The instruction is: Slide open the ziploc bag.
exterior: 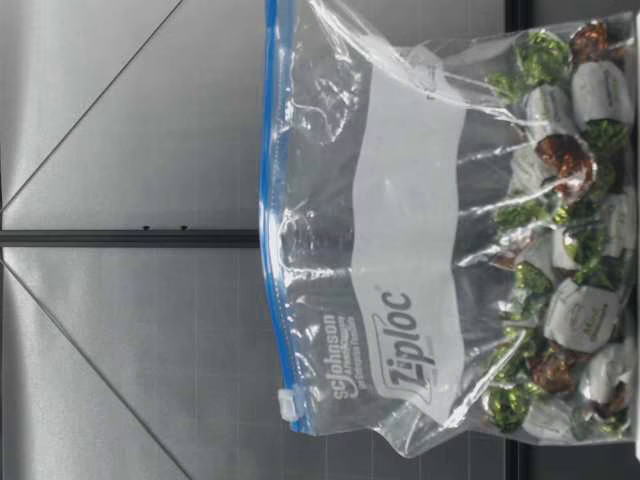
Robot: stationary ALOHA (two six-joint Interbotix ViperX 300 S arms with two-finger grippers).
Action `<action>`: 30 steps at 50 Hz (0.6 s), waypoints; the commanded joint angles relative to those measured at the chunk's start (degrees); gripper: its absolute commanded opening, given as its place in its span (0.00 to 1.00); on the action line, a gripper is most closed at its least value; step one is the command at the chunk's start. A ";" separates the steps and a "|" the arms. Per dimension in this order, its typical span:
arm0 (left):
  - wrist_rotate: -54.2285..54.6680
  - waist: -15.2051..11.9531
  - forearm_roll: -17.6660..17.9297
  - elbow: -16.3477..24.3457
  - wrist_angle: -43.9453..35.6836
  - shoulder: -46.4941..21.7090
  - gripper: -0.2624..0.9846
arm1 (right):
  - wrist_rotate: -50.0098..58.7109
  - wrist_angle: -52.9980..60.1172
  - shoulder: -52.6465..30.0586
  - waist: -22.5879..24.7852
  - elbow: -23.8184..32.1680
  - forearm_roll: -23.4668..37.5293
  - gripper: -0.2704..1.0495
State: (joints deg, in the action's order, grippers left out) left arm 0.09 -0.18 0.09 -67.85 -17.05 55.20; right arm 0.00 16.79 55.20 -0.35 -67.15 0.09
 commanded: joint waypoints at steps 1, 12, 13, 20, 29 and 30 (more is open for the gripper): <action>0.09 -0.62 0.18 0.79 0.09 -1.49 0.10 | -0.18 0.26 -0.44 -0.35 0.26 0.09 0.10; -0.70 -1.23 0.18 -0.44 0.18 -5.89 0.07 | -0.18 2.37 -1.76 -1.32 0.00 0.18 0.08; -0.97 -1.41 0.18 -0.88 -0.09 -6.42 0.07 | -0.09 2.81 -1.93 -1.58 0.09 0.18 0.08; -1.23 -5.01 0.18 -3.96 -1.67 -12.22 0.07 | 0.00 6.68 -4.39 -3.69 0.97 0.18 0.08; -1.14 -10.46 2.90 -7.38 -10.20 -21.18 0.08 | 0.00 11.43 -8.88 -5.27 3.25 0.09 0.08; -1.14 -10.46 3.16 -7.73 -11.51 -21.97 0.09 | 0.00 11.60 -9.23 -5.27 3.52 0.18 0.08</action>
State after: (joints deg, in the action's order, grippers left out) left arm -0.79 -9.49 2.02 -75.15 -23.12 36.21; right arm 0.09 26.63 47.81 -5.01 -66.18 0.18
